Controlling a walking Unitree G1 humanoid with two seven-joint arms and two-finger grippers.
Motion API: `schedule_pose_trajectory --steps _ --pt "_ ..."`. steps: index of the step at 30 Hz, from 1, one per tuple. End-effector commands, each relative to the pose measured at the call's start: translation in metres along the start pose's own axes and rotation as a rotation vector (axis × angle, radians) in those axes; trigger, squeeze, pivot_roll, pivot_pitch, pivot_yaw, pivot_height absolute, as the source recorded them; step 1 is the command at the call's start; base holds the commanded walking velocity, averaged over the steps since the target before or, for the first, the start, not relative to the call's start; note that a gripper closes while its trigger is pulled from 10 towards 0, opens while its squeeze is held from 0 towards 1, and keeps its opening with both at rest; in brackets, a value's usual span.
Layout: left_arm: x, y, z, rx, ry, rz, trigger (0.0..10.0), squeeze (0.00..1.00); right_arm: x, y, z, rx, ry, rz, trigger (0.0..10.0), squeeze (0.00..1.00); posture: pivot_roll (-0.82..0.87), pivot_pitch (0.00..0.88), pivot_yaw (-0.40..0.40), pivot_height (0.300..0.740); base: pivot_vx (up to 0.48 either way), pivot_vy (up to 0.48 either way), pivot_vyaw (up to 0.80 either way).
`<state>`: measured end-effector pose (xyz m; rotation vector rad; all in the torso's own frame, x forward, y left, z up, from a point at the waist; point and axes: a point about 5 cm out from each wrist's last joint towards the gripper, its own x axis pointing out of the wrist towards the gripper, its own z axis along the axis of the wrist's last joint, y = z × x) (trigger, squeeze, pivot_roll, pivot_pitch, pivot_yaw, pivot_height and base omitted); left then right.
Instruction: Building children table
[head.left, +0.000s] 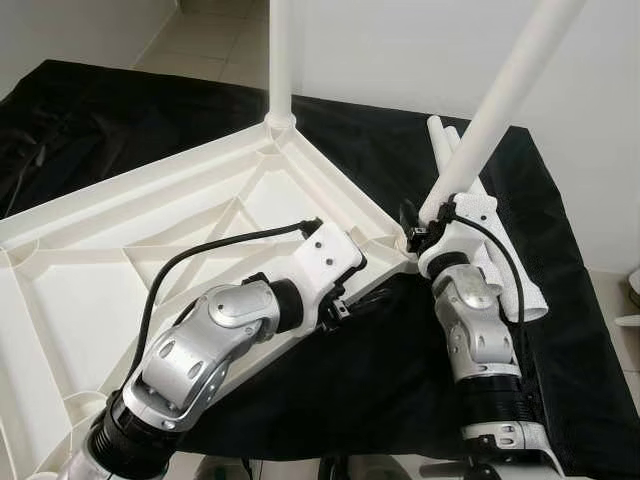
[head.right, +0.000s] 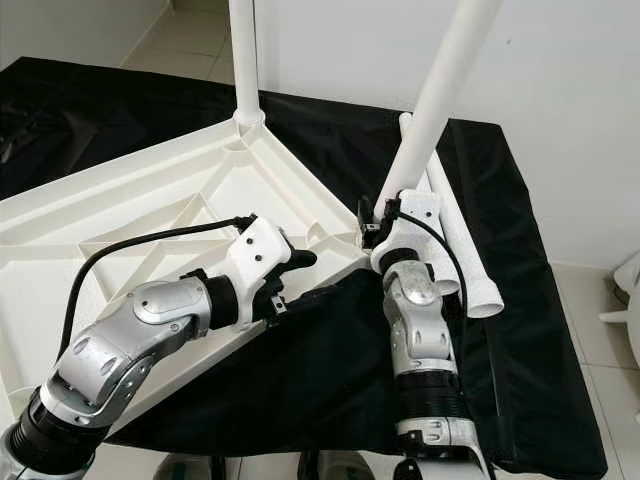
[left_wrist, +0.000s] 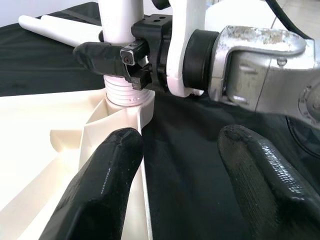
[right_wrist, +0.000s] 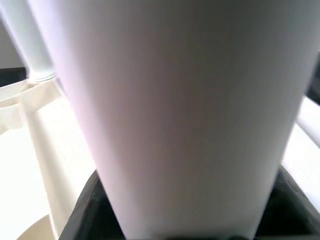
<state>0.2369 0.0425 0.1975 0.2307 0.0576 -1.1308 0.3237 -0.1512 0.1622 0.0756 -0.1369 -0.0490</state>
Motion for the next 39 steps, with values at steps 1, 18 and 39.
schedule_pose_trajectory --steps 1,18,39 --pt "0.002 -0.002 -0.003 0.006 0.012 -0.019 10.0 0.00 -0.004 -0.009 -0.005 0.005 0.026 -0.076 10.0 0.00 0.06 0.102 -0.071 0.740 0.000 0.000 0.00" --pt "0.003 -0.003 -0.004 -0.009 0.015 -0.020 10.0 0.00 -0.011 0.000 -0.001 -0.002 0.042 -0.129 10.0 0.00 0.05 0.103 -0.072 0.740 0.000 0.000 0.00" --pt "0.002 -0.003 -0.005 -0.022 0.018 -0.017 10.0 0.00 -0.014 0.000 0.006 0.020 -0.023 0.164 10.0 1.00 0.05 0.083 -0.074 0.740 0.000 0.000 0.00"
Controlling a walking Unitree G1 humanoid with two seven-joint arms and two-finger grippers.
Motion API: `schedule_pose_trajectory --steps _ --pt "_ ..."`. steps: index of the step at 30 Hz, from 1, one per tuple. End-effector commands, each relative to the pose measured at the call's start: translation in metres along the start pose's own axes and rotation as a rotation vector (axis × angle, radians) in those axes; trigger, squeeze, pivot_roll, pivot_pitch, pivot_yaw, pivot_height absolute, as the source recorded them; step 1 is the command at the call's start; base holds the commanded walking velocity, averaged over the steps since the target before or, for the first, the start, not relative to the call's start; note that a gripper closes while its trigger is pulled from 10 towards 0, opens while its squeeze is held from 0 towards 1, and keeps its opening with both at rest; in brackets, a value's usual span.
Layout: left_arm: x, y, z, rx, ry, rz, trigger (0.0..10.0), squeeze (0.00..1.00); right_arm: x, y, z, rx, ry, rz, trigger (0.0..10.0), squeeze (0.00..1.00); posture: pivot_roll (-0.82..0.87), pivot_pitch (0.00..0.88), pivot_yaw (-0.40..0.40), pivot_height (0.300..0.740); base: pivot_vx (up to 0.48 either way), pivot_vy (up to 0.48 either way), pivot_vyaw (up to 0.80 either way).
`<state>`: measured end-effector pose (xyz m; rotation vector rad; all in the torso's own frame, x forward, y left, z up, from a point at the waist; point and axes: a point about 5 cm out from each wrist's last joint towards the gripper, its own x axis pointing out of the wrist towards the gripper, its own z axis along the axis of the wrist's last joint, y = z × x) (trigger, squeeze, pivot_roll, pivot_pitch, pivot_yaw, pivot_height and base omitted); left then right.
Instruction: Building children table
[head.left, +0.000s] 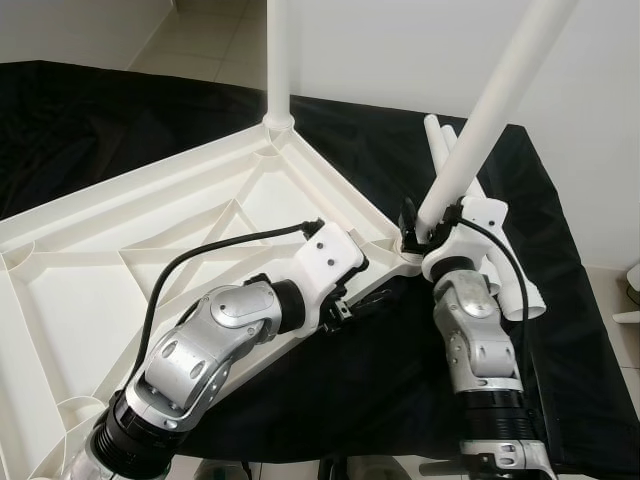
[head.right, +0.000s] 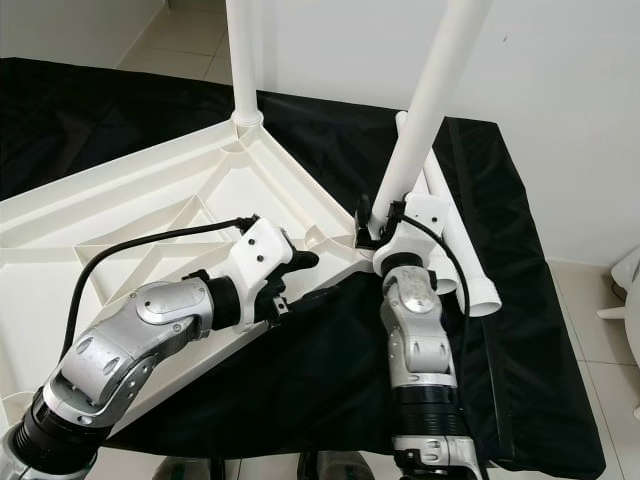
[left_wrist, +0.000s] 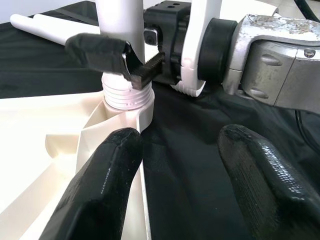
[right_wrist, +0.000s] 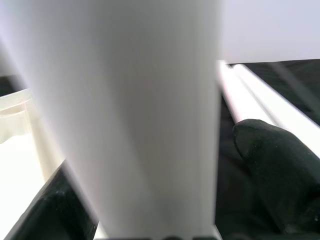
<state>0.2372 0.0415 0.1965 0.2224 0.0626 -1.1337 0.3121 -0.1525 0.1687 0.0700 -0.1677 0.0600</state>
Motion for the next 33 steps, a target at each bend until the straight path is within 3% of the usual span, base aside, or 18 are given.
schedule_pose_trajectory --steps 1,4,9,13,20,33 --pt "0.001 -0.002 -0.004 -0.014 0.019 -0.015 10.0 0.00 -0.005 0.002 -0.003 0.032 -0.001 0.118 10.0 0.00 0.05 0.079 -0.073 0.740 0.000 0.000 0.00" --pt "0.001 -0.002 -0.004 -0.014 0.019 -0.016 10.0 0.00 -0.006 0.001 -0.003 0.044 -0.003 0.159 10.0 0.00 0.05 0.077 -0.072 0.740 0.000 0.000 0.00" --pt "0.001 -0.002 -0.005 -0.018 0.021 -0.022 10.0 0.00 -0.003 -0.020 -0.003 -0.006 0.000 0.288 10.0 0.00 0.05 0.067 -0.062 0.740 0.000 0.000 0.00" --pt "0.001 -0.002 -0.005 -0.017 0.024 -0.024 10.0 0.00 -0.001 -0.028 -0.004 -0.021 0.010 0.329 10.0 0.00 0.06 0.063 -0.061 0.740 0.000 0.000 0.00" --pt "-0.001 -0.001 -0.004 -0.012 0.029 -0.023 10.0 0.00 0.007 -0.056 -0.003 -0.044 0.046 0.429 10.0 0.00 0.06 0.059 -0.053 0.740 0.000 0.000 0.00" --pt "-0.001 0.000 -0.004 -0.012 0.031 -0.023 10.0 0.00 0.019 -0.066 -0.011 -0.037 0.094 0.522 10.0 0.00 0.07 0.050 -0.045 0.740 0.000 0.000 0.00"
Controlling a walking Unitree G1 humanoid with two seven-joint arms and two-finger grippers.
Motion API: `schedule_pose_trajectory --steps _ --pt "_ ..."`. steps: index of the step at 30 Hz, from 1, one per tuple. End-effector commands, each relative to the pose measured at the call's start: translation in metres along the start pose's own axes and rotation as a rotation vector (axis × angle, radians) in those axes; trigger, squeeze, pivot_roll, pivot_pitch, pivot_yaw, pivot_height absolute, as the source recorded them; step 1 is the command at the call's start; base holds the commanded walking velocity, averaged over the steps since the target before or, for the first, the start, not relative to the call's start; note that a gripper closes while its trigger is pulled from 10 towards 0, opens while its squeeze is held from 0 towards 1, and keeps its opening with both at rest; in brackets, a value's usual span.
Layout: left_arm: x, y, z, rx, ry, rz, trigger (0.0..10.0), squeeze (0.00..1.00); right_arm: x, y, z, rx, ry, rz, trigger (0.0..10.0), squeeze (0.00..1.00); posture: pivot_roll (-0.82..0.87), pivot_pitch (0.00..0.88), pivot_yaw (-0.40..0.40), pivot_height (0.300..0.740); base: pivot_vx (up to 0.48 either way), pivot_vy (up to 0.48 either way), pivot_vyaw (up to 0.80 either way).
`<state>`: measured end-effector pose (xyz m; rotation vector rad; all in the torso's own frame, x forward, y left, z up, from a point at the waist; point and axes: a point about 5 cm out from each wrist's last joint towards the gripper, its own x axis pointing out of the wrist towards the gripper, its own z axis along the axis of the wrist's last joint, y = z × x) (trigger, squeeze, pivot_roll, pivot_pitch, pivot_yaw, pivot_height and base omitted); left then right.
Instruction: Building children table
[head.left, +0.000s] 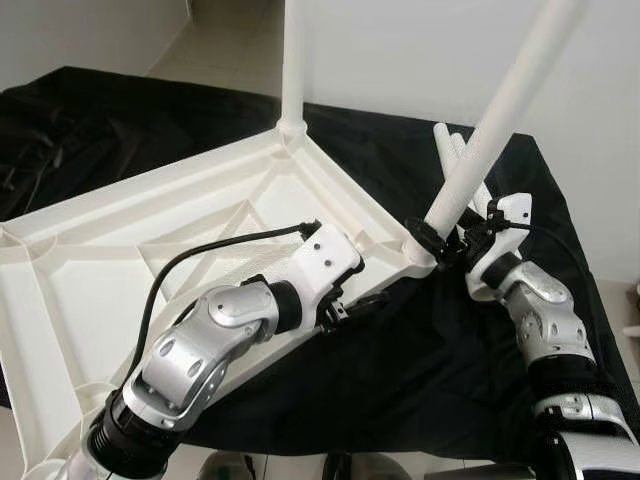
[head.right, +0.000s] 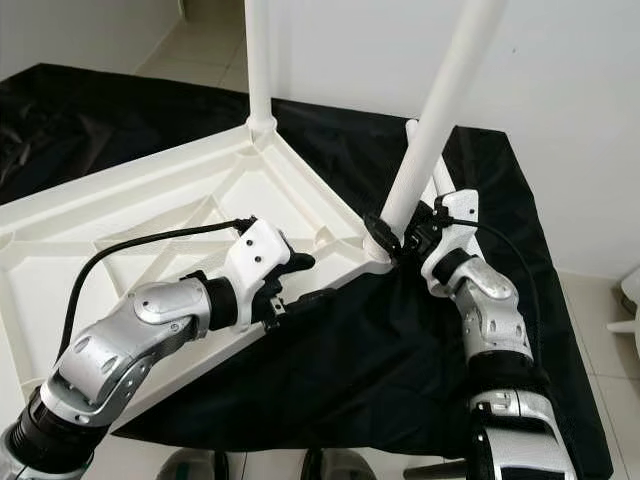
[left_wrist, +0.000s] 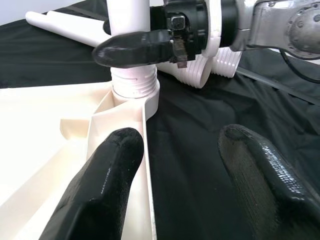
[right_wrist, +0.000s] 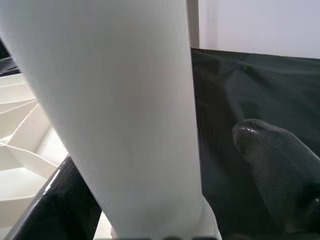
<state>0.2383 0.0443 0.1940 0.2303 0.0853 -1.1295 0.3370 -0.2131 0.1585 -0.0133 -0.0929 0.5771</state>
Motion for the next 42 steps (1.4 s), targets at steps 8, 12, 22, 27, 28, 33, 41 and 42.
schedule_pose_trajectory --steps 8,12,22,27,28,33,41,42 --pt "0.001 -0.001 0.000 -0.006 0.010 -0.026 10.0 0.00 0.008 -0.005 0.000 -0.024 0.009 0.059 0.0 0.00 0.07 0.049 -0.042 0.740 0.000 0.000 0.00" --pt "0.001 -0.001 0.000 -0.006 0.010 -0.023 10.0 0.00 0.009 -0.007 0.000 -0.027 0.012 0.065 0.0 0.00 0.08 0.052 -0.044 0.740 0.000 0.000 0.00" --pt "0.001 0.000 0.002 -0.006 0.007 -0.008 10.0 0.00 0.008 -0.004 -0.001 -0.022 0.004 0.104 0.0 0.00 0.07 0.075 -0.054 0.740 0.000 0.000 0.00" --pt "0.002 -0.001 0.001 -0.014 0.005 -0.009 10.0 0.00 0.008 -0.003 0.000 0.003 -0.008 0.080 10.0 0.00 0.07 0.078 -0.052 0.740 0.000 0.000 0.00" --pt "0.002 -0.001 0.001 -0.018 0.004 -0.011 10.0 0.00 0.008 -0.002 0.001 0.022 -0.021 0.064 10.0 0.00 0.07 0.078 -0.051 0.740 0.000 0.000 0.00" --pt "0.002 -0.002 0.000 -0.026 0.004 -0.015 10.0 0.00 0.011 0.007 0.003 0.061 -0.068 0.014 10.0 0.00 0.06 0.082 -0.046 0.740 0.000 0.000 0.00" --pt "0.002 -0.003 0.000 -0.030 0.003 -0.020 10.0 0.00 0.016 0.022 0.009 0.078 -0.126 -0.060 10.0 0.00 0.06 0.084 -0.046 0.740 0.000 0.000 0.00" --pt "0.003 -0.003 0.000 -0.030 0.002 -0.020 10.0 0.00 0.017 0.023 0.010 0.061 -0.122 -0.095 10.0 0.00 0.05 0.085 -0.046 0.740 0.000 0.000 0.00"
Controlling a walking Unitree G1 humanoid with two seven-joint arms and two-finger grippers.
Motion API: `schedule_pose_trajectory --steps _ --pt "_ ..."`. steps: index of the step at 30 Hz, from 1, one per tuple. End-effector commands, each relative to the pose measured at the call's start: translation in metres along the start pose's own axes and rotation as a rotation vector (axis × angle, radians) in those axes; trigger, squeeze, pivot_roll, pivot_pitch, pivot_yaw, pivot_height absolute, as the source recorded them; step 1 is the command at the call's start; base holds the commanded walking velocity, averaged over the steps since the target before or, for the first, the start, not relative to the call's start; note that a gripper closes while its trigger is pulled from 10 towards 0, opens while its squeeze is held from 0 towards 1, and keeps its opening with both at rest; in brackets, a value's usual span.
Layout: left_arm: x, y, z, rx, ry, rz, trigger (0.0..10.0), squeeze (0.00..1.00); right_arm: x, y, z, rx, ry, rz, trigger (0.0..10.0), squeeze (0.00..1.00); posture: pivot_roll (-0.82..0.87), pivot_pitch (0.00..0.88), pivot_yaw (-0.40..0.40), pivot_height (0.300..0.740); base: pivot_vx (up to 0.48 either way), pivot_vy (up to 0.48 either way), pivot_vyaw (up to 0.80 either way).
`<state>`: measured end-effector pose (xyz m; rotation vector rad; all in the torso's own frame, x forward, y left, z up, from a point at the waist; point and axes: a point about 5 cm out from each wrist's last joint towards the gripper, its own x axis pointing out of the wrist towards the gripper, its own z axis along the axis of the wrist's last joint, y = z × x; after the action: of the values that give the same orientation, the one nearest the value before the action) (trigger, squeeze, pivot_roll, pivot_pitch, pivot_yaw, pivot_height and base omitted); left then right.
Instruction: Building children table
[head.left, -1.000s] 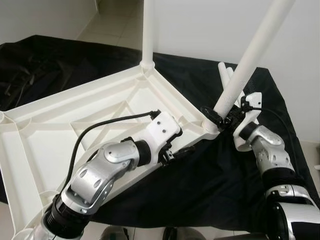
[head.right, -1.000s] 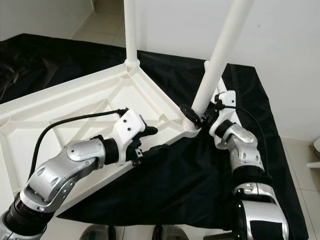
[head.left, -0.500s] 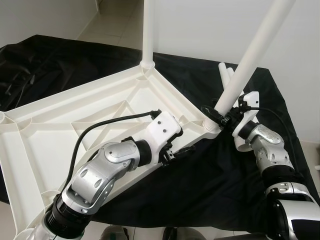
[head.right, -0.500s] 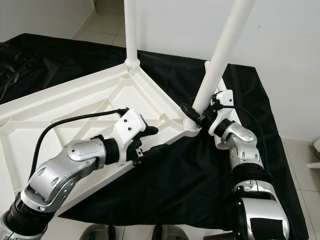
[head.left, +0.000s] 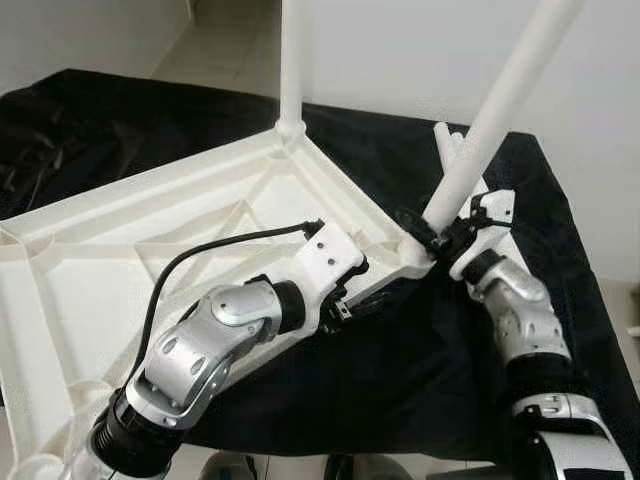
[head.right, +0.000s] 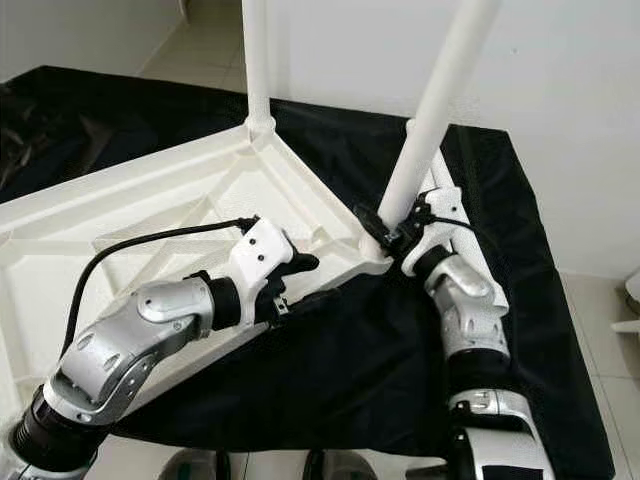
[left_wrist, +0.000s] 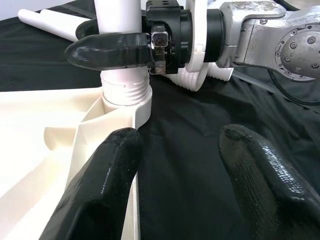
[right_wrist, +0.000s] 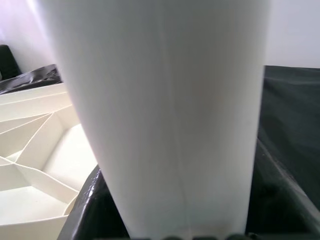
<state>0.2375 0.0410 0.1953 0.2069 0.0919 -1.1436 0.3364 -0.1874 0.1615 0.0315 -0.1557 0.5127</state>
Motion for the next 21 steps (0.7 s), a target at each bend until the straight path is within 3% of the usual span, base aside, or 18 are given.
schedule_pose_trajectory --steps 1,6,10,21 --pt "0.000 -0.001 -0.002 -0.010 0.010 -0.005 10.0 0.00 0.004 0.002 0.007 0.039 -0.043 -0.075 10.0 0.00 0.05 0.085 -0.047 0.740 0.000 0.000 0.00" --pt "0.001 -0.001 -0.002 -0.012 0.009 -0.006 10.0 0.00 0.007 0.011 0.009 0.057 -0.061 -0.156 10.0 0.00 0.05 0.087 -0.047 0.740 0.000 0.000 0.00" --pt "0.001 -0.001 -0.002 -0.015 0.009 -0.010 10.0 0.00 0.008 0.029 0.007 0.118 -0.058 -0.238 10.0 0.00 0.04 0.090 -0.045 0.740 0.000 0.000 0.00" --pt "0.002 -0.002 -0.002 -0.016 0.014 -0.017 10.0 0.00 0.003 0.034 0.000 0.126 -0.028 -0.482 10.0 0.00 0.04 0.096 -0.040 0.740 0.000 0.000 0.00"
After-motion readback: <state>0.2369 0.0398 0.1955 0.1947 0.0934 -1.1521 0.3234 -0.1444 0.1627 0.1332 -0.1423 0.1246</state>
